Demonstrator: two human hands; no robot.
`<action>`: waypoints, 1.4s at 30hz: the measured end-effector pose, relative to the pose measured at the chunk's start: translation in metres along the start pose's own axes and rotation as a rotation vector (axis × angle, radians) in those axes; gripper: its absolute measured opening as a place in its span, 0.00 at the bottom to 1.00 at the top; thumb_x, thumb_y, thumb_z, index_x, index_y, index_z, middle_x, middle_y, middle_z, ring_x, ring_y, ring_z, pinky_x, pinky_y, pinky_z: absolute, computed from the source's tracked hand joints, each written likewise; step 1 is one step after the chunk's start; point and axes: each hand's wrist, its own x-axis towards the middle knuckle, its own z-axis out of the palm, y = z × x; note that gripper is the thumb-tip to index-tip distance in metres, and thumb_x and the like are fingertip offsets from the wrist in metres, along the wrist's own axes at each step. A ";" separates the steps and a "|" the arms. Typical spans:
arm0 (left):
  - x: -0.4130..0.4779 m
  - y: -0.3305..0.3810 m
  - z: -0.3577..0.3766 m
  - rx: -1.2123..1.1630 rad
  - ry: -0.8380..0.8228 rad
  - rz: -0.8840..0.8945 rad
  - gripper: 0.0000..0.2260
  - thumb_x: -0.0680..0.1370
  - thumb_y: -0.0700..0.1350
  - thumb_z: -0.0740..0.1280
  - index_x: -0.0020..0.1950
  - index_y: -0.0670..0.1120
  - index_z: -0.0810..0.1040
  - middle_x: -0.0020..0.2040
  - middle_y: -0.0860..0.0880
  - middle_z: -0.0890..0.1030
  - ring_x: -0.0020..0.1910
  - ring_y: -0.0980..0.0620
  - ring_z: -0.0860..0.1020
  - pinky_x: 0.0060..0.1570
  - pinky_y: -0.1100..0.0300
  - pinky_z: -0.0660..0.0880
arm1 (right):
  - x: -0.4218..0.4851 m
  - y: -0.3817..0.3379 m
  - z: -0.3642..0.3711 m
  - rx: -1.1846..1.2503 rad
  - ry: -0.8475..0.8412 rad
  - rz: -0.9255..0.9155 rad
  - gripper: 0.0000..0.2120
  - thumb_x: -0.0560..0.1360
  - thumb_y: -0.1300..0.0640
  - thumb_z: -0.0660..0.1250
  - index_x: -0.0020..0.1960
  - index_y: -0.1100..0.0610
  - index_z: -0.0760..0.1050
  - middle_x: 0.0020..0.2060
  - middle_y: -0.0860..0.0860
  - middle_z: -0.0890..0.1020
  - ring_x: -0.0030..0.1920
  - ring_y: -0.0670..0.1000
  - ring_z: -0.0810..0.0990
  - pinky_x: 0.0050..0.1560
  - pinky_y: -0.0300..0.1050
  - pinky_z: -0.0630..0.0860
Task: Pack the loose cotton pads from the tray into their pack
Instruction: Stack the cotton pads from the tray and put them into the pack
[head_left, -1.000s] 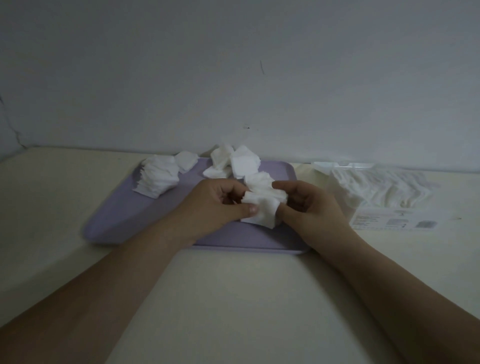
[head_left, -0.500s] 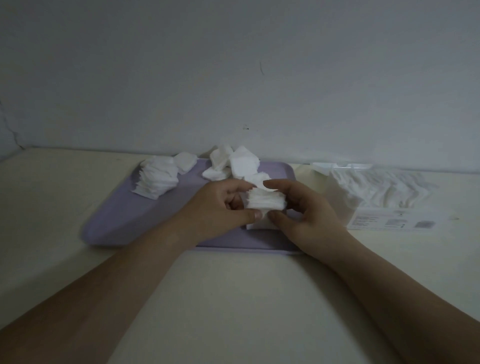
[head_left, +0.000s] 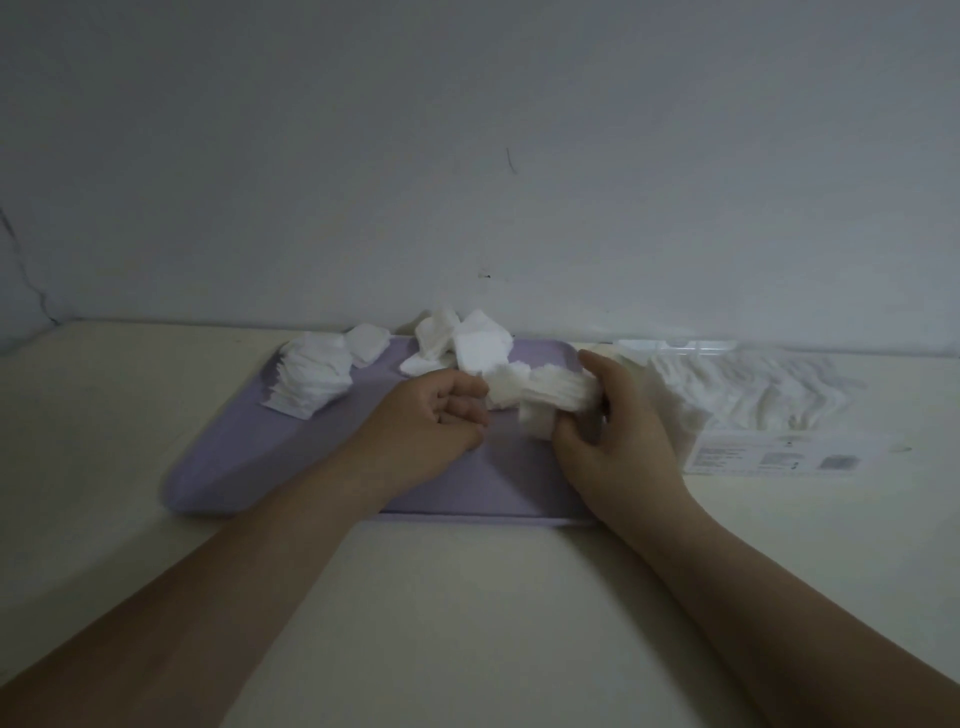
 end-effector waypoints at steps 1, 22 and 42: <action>0.002 0.000 0.001 0.046 0.055 -0.026 0.14 0.75 0.36 0.70 0.57 0.50 0.80 0.46 0.47 0.86 0.41 0.53 0.81 0.29 0.64 0.74 | 0.000 0.000 0.000 0.005 0.035 0.014 0.26 0.77 0.62 0.68 0.74 0.56 0.68 0.57 0.44 0.76 0.51 0.32 0.69 0.52 0.20 0.61; 0.037 0.011 0.005 0.333 0.049 0.002 0.08 0.73 0.46 0.76 0.42 0.48 0.78 0.37 0.50 0.80 0.37 0.52 0.76 0.40 0.57 0.73 | 0.011 0.009 -0.003 0.046 0.076 0.185 0.28 0.80 0.60 0.64 0.78 0.58 0.63 0.68 0.53 0.76 0.71 0.51 0.71 0.65 0.30 0.57; 0.005 0.003 0.000 -0.281 -0.047 0.174 0.09 0.77 0.32 0.70 0.51 0.45 0.80 0.43 0.53 0.86 0.38 0.62 0.81 0.36 0.69 0.77 | 0.008 0.006 -0.003 0.284 -0.175 0.091 0.10 0.73 0.57 0.77 0.54 0.49 0.86 0.46 0.42 0.88 0.49 0.41 0.86 0.53 0.36 0.79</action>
